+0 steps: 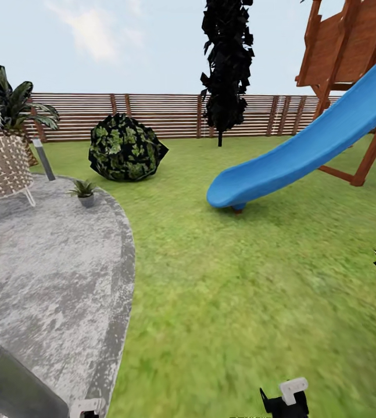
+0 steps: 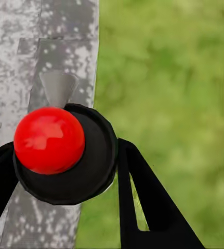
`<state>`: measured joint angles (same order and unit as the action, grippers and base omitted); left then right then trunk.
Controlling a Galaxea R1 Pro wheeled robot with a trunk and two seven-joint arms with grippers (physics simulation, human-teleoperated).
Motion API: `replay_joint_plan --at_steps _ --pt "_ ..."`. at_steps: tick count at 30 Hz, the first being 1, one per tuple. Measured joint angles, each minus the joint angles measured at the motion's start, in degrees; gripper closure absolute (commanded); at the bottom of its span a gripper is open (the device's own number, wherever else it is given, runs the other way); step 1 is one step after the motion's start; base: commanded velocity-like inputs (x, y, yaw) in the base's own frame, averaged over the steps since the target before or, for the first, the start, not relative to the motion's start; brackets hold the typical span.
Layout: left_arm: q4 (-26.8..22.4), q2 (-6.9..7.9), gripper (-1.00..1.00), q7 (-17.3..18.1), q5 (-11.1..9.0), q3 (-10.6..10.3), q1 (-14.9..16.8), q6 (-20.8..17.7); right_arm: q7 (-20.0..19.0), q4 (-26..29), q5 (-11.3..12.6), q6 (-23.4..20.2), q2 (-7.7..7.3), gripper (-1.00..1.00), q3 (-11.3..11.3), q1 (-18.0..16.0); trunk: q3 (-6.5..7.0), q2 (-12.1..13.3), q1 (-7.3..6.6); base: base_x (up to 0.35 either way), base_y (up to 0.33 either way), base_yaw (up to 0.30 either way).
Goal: Pick up the pesticide atomizer in the garden and spray insectifuge to fully cover both potted plants in the garden.
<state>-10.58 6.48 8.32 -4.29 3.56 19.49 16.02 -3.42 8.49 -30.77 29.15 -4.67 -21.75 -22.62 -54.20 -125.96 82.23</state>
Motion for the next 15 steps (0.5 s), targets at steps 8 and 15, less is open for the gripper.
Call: replay_joint_plan --at_steps 8,15 --pt "0.0 0.02 1.00 0.0 0.0 0.0 0.0 0.0 0.0 0.0 0.0 0.0 0.00 -1.00 0.0 0.0 0.00 0.0 0.00 0.003 -0.001 -0.299" --pt "0.0 0.02 1.00 0.0 0.0 0.0 0.0 0.0 0.0 0.0 0.0 0.0 0.01 -1.00 0.0 0.0 0.00 0.0 -0.03 0.220 0.000 -0.126"
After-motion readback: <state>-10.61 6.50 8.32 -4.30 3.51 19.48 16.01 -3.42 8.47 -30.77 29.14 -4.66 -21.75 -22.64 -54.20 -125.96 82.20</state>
